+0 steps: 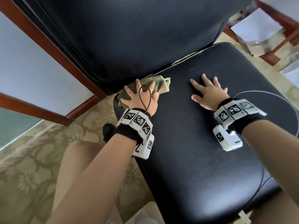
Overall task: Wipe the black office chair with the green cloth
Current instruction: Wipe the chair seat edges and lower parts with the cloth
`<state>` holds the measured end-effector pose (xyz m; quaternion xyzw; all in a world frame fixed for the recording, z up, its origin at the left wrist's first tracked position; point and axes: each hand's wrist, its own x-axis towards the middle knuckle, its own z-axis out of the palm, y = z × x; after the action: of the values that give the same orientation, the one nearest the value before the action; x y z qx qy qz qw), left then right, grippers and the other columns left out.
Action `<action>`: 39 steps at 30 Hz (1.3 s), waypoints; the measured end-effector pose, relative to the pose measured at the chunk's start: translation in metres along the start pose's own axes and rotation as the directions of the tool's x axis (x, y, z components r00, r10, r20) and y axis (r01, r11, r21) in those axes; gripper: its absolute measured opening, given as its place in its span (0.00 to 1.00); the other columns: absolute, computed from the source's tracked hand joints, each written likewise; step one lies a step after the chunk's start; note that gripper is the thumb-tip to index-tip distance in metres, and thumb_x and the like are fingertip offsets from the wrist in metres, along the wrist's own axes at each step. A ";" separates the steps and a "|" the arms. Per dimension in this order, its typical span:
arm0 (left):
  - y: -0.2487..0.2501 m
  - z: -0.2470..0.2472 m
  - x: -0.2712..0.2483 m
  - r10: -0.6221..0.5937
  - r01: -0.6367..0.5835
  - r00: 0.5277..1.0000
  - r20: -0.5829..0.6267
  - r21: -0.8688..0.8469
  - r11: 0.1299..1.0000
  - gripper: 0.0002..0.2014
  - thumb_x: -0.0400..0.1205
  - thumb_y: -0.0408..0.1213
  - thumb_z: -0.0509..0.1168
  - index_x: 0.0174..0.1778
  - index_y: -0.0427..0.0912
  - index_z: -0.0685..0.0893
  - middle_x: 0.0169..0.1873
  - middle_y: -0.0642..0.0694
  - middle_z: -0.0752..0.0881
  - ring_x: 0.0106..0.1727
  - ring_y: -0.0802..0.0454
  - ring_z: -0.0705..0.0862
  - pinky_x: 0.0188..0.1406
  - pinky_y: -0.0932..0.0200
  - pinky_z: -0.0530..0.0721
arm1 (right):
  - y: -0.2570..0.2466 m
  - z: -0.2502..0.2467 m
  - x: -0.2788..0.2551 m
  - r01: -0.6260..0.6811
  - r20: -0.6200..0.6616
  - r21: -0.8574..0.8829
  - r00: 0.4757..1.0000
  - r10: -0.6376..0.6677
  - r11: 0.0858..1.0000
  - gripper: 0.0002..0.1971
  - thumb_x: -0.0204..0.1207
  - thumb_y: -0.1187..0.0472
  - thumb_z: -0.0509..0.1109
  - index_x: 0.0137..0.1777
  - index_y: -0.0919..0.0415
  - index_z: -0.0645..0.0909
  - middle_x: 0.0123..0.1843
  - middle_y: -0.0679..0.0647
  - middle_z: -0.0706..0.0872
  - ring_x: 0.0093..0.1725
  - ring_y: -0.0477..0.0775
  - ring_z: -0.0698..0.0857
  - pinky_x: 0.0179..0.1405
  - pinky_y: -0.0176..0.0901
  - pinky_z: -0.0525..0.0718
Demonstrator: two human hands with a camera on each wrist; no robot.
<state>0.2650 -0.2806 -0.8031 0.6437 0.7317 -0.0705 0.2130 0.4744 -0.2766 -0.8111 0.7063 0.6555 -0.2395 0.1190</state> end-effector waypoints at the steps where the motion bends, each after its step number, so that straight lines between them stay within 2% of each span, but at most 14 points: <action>1: 0.005 0.001 0.002 -0.031 0.031 1.000 0.000 -0.008 0.999 0.24 0.87 0.55 0.46 0.80 0.68 0.52 0.83 0.46 0.41 0.80 0.28 0.38 0.70 0.20 0.49 | -0.001 0.001 0.001 0.006 -0.005 -0.031 1.000 -0.006 1.000 0.29 0.84 0.44 0.53 0.81 0.35 0.44 0.85 0.47 0.40 0.82 0.64 0.39 0.73 0.78 0.52; 7: 0.024 0.010 0.013 -0.073 0.073 0.996 -0.057 -0.005 0.997 0.24 0.87 0.52 0.49 0.80 0.67 0.53 0.83 0.46 0.46 0.80 0.26 0.40 0.68 0.16 0.50 | 0.003 0.004 0.001 0.035 -0.019 -0.097 0.999 -0.037 0.995 0.29 0.84 0.42 0.50 0.81 0.36 0.43 0.85 0.49 0.40 0.82 0.66 0.41 0.72 0.78 0.57; 12: 0.019 -0.001 0.019 -0.157 0.159 0.987 0.032 -0.059 0.986 0.24 0.88 0.47 0.48 0.79 0.71 0.52 0.83 0.49 0.46 0.81 0.31 0.39 0.69 0.18 0.50 | 0.005 0.001 0.000 0.050 0.009 -0.117 0.999 -0.049 0.992 0.29 0.84 0.42 0.49 0.81 0.36 0.42 0.85 0.49 0.39 0.82 0.66 0.41 0.71 0.77 0.59; 16: 0.012 -0.020 0.021 -0.172 0.200 0.967 0.186 -0.143 0.969 0.24 0.88 0.48 0.44 0.81 0.64 0.50 0.83 0.42 0.41 0.82 0.33 0.38 0.77 0.30 0.37 | 0.006 -0.001 -0.002 0.052 0.022 -0.113 0.999 -0.050 0.992 0.28 0.84 0.42 0.49 0.81 0.36 0.42 0.85 0.49 0.39 0.82 0.65 0.41 0.72 0.76 0.58; 18: 0.010 -0.034 0.016 -0.153 0.196 0.955 0.255 -0.152 0.969 0.25 0.88 0.47 0.44 0.82 0.61 0.48 0.83 0.42 0.41 0.82 0.35 0.41 0.79 0.37 0.37 | 0.006 -0.001 -0.002 0.048 0.020 -0.110 0.999 -0.046 0.993 0.28 0.84 0.42 0.49 0.81 0.36 0.42 0.85 0.49 0.39 0.82 0.65 0.41 0.72 0.76 0.58; 22: -0.011 -0.047 0.014 -0.030 0.061 0.975 0.220 -0.135 0.989 0.27 0.87 0.42 0.52 0.83 0.58 0.52 0.83 0.46 0.48 0.81 0.36 0.53 0.77 0.52 0.51 | 0.006 0.001 -0.003 0.041 -0.001 -0.117 0.999 -0.042 0.992 0.28 0.84 0.42 0.49 0.81 0.36 0.42 0.85 0.49 0.39 0.82 0.65 0.41 0.73 0.76 0.58; 26: -0.043 -0.047 0.019 0.149 -0.139 0.976 0.156 -0.073 0.988 0.35 0.83 0.41 0.62 0.83 0.49 0.53 0.83 0.44 0.54 0.81 0.45 0.60 0.77 0.56 0.59 | -0.012 -0.005 -0.007 0.009 -0.056 -0.092 0.998 -0.015 0.996 0.30 0.83 0.48 0.57 0.82 0.40 0.50 0.84 0.55 0.48 0.81 0.64 0.48 0.72 0.72 0.62; 28: -0.053 -0.046 0.017 0.210 -0.204 0.965 0.157 -0.052 0.978 0.36 0.81 0.41 0.64 0.83 0.48 0.53 0.83 0.44 0.53 0.81 0.48 0.59 0.76 0.57 0.60 | -0.034 -0.009 -0.010 0.114 -0.230 -0.044 0.965 -0.121 0.992 0.30 0.80 0.52 0.64 0.81 0.46 0.58 0.80 0.57 0.59 0.78 0.62 0.57 0.68 0.64 0.69; 30: -0.060 -0.045 0.015 0.256 -0.248 0.956 0.142 -0.071 0.966 0.35 0.81 0.39 0.64 0.83 0.50 0.55 0.83 0.47 0.53 0.81 0.51 0.59 0.74 0.60 0.60 | -0.066 -0.011 -0.008 0.307 -0.323 -0.071 0.893 -0.313 0.949 0.32 0.78 0.53 0.67 0.80 0.49 0.61 0.78 0.56 0.63 0.76 0.60 0.60 0.66 0.60 0.71; 32: -0.064 -0.046 0.013 0.282 -0.268 0.950 0.134 -0.116 0.956 0.34 0.81 0.37 0.63 0.82 0.50 0.57 0.83 0.48 0.53 0.81 0.52 0.58 0.73 0.64 0.58 | -0.099 -0.010 0.000 0.447 -0.251 -0.205 0.836 -0.488 0.871 0.33 0.77 0.52 0.68 0.80 0.51 0.60 0.79 0.54 0.62 0.77 0.57 0.59 0.69 0.57 0.69; 34: -0.067 -0.049 0.011 0.292 -0.270 0.948 0.128 -0.163 0.949 0.32 0.82 0.35 0.62 0.82 0.46 0.56 0.83 0.46 0.54 0.81 0.52 0.57 0.73 0.67 0.54 | -0.120 -0.011 0.012 0.468 -0.136 -0.381 0.825 -0.549 0.797 0.32 0.77 0.51 0.68 0.80 0.54 0.61 0.78 0.55 0.63 0.77 0.57 0.61 0.70 0.54 0.68; 36: -0.070 -0.053 0.010 0.275 -0.251 0.955 0.114 -0.190 0.949 0.31 0.84 0.34 0.60 0.82 0.41 0.56 0.82 0.43 0.57 0.81 0.50 0.58 0.73 0.66 0.54 | -0.130 -0.010 0.024 0.437 -0.119 -0.521 0.813 -0.570 0.733 0.26 0.75 0.53 0.71 0.72 0.57 0.72 0.70 0.55 0.75 0.71 0.56 0.72 0.65 0.48 0.75; 38: -0.072 -0.056 0.010 0.248 -0.223 0.964 0.094 -0.223 0.949 0.29 0.85 0.35 0.59 0.82 0.40 0.57 0.81 0.42 0.61 0.80 0.48 0.60 0.72 0.64 0.56 | -0.132 -0.014 0.025 0.409 -0.176 -0.620 0.759 -0.626 0.670 0.15 0.60 0.54 0.81 0.46 0.55 0.86 0.43 0.49 0.87 0.46 0.51 0.86 0.44 0.39 0.84; 39: -0.072 -0.058 0.010 0.235 -0.211 0.969 0.075 -0.241 0.947 0.28 0.86 0.35 0.58 0.82 0.40 0.58 0.80 0.42 0.63 0.79 0.47 0.62 0.72 0.63 0.57 | -0.131 -0.014 0.025 0.455 -0.188 -0.619 0.706 -0.683 0.641 0.13 0.52 0.57 0.84 0.35 0.55 0.86 0.32 0.48 0.86 0.35 0.51 0.86 0.34 0.36 0.85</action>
<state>0.1814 -0.2617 -0.7672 0.6886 0.6453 0.0066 0.3306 0.3489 -0.2329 -0.7925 0.4282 0.8963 0.0773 0.0859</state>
